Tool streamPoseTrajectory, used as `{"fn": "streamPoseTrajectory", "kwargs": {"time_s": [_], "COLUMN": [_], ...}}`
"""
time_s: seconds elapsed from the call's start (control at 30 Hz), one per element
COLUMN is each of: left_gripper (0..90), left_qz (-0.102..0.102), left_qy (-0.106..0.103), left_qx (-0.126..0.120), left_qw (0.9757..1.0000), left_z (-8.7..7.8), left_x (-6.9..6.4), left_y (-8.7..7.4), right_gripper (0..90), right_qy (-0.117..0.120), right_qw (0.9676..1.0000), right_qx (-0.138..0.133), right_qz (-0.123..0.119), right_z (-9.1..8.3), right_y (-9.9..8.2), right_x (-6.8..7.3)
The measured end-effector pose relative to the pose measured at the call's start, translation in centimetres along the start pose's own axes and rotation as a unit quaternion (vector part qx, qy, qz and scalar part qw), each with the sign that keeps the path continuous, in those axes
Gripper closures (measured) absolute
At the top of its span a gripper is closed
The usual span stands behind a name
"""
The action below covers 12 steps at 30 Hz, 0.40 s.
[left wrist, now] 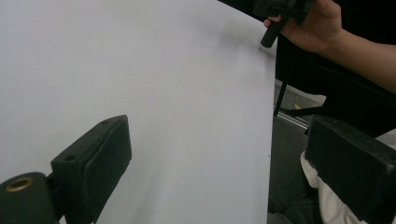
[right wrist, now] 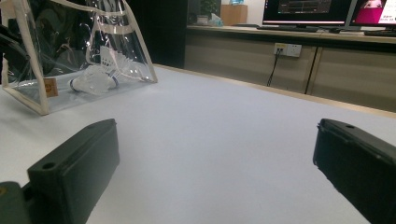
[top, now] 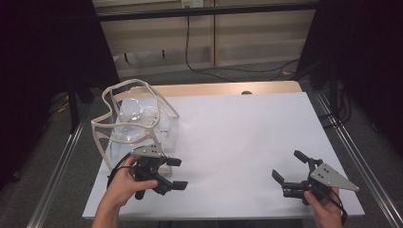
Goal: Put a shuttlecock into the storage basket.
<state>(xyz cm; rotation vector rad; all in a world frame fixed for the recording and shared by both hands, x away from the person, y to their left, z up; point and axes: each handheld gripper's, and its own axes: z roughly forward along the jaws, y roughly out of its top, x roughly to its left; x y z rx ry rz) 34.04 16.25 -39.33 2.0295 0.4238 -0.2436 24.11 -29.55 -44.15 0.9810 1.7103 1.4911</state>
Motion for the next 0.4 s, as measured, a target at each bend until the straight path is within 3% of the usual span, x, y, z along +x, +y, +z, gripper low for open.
{"fn": "streamPoseTrajectory", "kwargs": {"time_s": [0.4], "left_gripper": [7.6], "left_qz": [0.000], "left_qy": [0.000], "left_qx": [-0.011], "left_qw": [0.9999], "left_z": [-0.24], "left_x": [0.30], "left_y": [-0.89], "right_gripper": [0.2], "right_qy": [0.000], "right_qw": [1.0000], "right_qx": [0.000], "right_qz": [-0.002], "right_z": [0.05], "right_y": [-0.03], "right_x": [-0.03]}}
